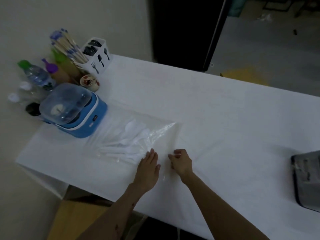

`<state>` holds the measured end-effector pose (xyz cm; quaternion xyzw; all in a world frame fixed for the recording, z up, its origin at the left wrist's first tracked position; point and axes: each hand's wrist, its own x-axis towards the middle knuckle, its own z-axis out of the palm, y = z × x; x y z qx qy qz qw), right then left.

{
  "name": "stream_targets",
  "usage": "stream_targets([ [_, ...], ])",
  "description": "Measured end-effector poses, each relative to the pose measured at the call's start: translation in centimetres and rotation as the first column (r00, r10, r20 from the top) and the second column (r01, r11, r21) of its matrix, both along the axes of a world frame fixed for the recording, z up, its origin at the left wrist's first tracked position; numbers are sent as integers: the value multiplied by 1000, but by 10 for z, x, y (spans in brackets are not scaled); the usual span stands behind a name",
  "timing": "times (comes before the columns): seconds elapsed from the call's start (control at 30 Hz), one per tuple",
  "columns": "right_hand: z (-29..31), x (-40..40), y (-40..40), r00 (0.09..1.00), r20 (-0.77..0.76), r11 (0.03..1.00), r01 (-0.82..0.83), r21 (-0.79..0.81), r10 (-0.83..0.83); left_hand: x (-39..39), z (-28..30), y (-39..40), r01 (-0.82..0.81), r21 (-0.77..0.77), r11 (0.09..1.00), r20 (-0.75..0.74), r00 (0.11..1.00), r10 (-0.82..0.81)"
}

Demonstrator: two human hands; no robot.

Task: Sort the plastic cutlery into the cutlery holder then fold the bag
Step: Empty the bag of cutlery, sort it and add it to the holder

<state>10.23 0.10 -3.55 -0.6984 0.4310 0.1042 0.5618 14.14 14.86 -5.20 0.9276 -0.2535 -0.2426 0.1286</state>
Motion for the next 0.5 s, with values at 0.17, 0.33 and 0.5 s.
stream_targets([
  [0.17,-2,0,-10,998,-43,994,49,-99,-54,1,1,-4,26,-133,991,10,1000,-25],
  [0.33,-2,-48,-58,967,-65,955,231,-186,-247,-8,2,-26,125,-332,935,97,990,-98],
  [0.5,0,-112,-121,877,-47,836,438,-329,-478,-20,5,-57,110,-355,928,267,964,-12],
])
